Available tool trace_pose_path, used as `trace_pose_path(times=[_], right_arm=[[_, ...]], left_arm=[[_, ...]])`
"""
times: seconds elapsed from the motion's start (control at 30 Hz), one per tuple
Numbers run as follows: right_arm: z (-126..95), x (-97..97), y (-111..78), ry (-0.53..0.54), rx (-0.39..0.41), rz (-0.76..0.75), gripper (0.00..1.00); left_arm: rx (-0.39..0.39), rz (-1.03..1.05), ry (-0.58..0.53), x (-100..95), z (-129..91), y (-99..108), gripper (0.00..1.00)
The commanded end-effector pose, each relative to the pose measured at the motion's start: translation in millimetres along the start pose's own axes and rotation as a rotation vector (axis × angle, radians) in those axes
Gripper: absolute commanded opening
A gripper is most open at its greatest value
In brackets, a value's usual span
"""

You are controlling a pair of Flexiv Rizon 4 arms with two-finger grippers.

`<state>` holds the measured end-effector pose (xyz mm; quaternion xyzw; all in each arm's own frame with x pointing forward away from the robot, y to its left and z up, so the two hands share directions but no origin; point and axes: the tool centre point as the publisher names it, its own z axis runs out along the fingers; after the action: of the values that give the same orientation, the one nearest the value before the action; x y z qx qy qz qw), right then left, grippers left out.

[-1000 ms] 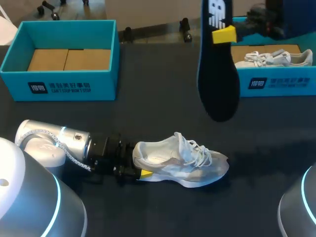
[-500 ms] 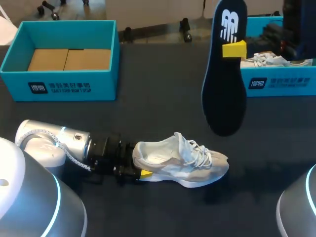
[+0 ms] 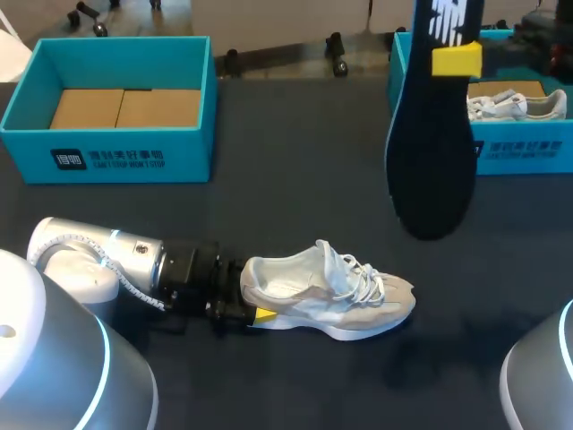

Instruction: Take the shoe out of the shoebox, open the shoe tongue, remove and reinsert the insole, then place the shoe into the shoebox

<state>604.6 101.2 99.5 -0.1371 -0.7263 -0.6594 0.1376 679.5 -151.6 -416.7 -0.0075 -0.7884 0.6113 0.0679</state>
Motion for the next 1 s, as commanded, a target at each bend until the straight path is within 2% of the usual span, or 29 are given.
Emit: trace_pose_path(times=[0.03, 0.27, 0.87, 1.0], right_arm=[[-0.5, 4.2, 4.7, 0.006, -0.014, 0.007, 0.0], [3.9, 5.8, 13.5, -0.003, -0.013, 0.041, 0.0], [3.8, 7.8, 13.8, -0.024, -0.018, 0.075, 0.0], [3.8, 7.8, 13.8, -0.024, -0.018, 0.075, 0.0]], left_arm=[[-0.002, -0.001, 0.001, -1.3, 0.1, 1.3, 0.0], [-0.002, -0.001, 0.001, -1.3, 0.1, 1.3, 0.0], [-0.002, -0.001, 0.001, -1.3, 0.1, 1.3, 0.0], [0.037, 0.002, 0.019, 2.9, 5.3, -12.3, 0.0]])
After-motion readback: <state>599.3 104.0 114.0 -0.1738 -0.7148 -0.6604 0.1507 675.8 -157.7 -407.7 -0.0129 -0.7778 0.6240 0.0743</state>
